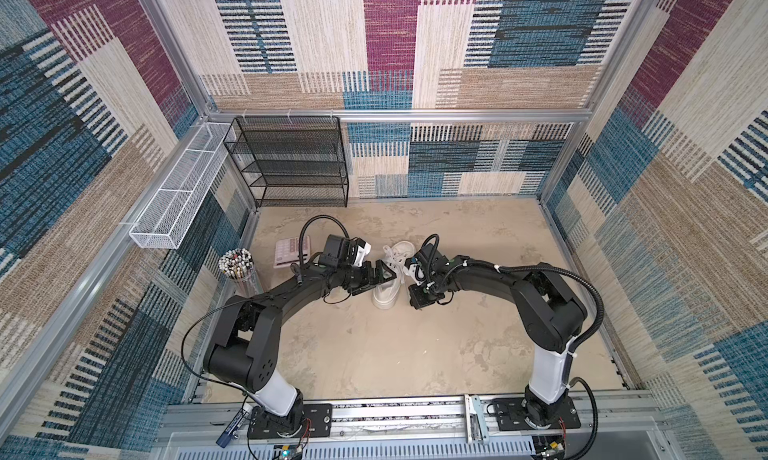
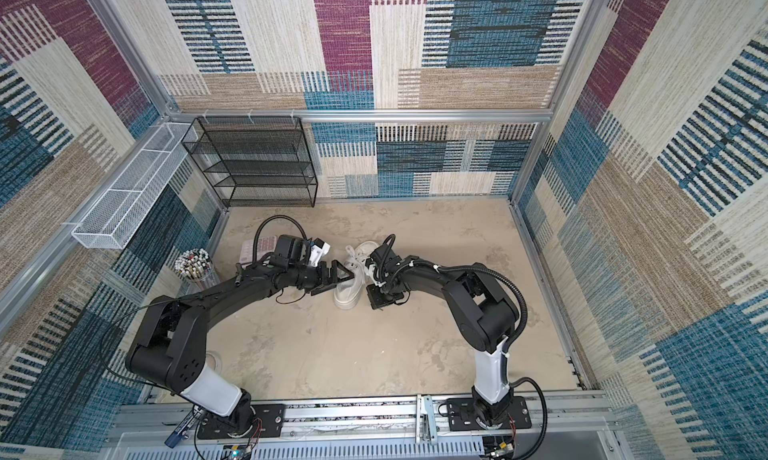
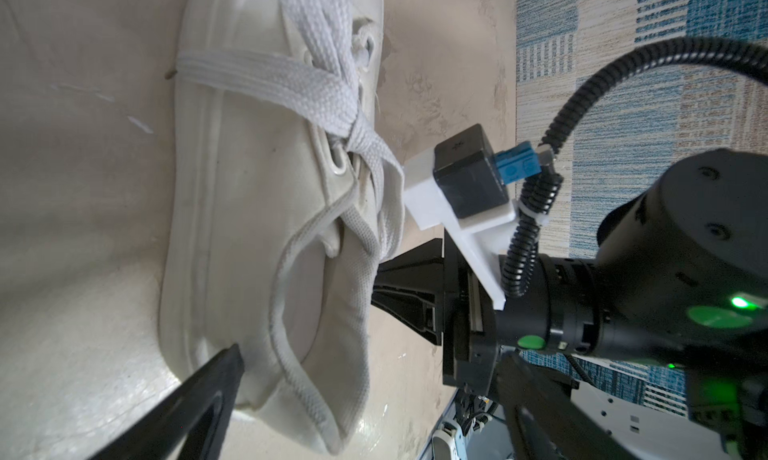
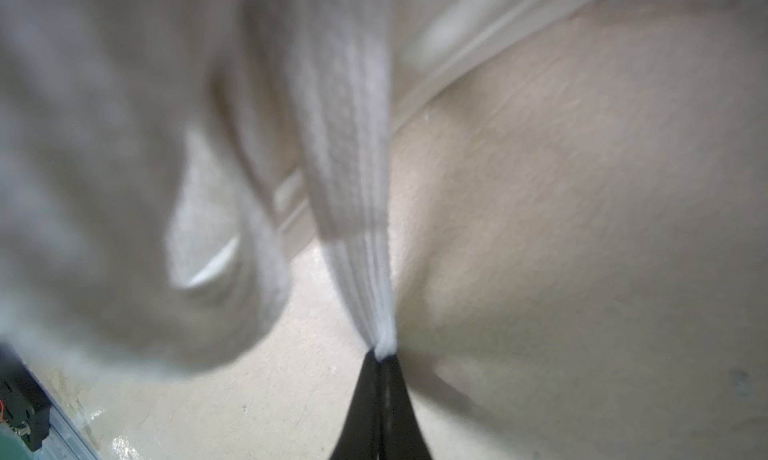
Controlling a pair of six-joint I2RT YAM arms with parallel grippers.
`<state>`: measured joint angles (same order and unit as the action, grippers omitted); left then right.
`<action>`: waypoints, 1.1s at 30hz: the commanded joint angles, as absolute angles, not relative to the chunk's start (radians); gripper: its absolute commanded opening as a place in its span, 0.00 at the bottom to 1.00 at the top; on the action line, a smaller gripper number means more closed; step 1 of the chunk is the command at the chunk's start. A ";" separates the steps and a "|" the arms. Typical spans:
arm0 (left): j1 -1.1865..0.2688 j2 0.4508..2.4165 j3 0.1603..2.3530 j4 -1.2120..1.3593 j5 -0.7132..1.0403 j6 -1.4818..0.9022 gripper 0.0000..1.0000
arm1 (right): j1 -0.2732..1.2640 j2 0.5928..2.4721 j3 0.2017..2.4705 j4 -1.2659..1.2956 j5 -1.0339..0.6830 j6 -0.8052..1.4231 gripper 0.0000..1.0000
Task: Tie the shoes
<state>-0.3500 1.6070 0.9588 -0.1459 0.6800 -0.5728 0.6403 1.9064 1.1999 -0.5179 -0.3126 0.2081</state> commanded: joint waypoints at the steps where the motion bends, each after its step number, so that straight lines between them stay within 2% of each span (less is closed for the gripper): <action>1: -0.351 1.591 0.966 -0.144 0.664 -0.564 0.99 | 0.640 1.889 1.214 -0.540 -0.292 0.225 0.27; 5: -0.344 1.582 0.988 -0.190 0.656 -0.537 0.99 | 0.607 1.836 1.212 -0.540 -0.270 0.271 0.38; 9: -0.308 1.571 1.006 -0.219 0.662 -0.514 0.99 | 0.582 1.783 1.229 -0.550 -0.231 0.282 0.40; 12: -0.277 1.567 1.038 -0.257 0.670 -0.486 0.99 | 0.581 1.772 1.248 -0.503 -0.270 0.294 0.41; 19: -0.242 1.555 1.065 -0.294 0.672 -0.462 0.99 | 0.582 1.881 1.366 -0.461 -0.368 0.267 0.39; 23: -0.241 1.551 1.053 -0.291 0.678 -0.469 0.99 | 0.581 1.926 1.403 -0.476 -0.347 0.261 0.32; 27: -0.241 1.548 1.048 -0.295 0.677 -0.466 0.99 | 0.582 1.959 1.456 -0.543 -0.242 0.247 0.07; 33: -0.240 1.553 1.056 -0.313 0.666 -0.456 0.99 | 0.576 1.973 1.512 -0.611 -0.153 0.189 0.06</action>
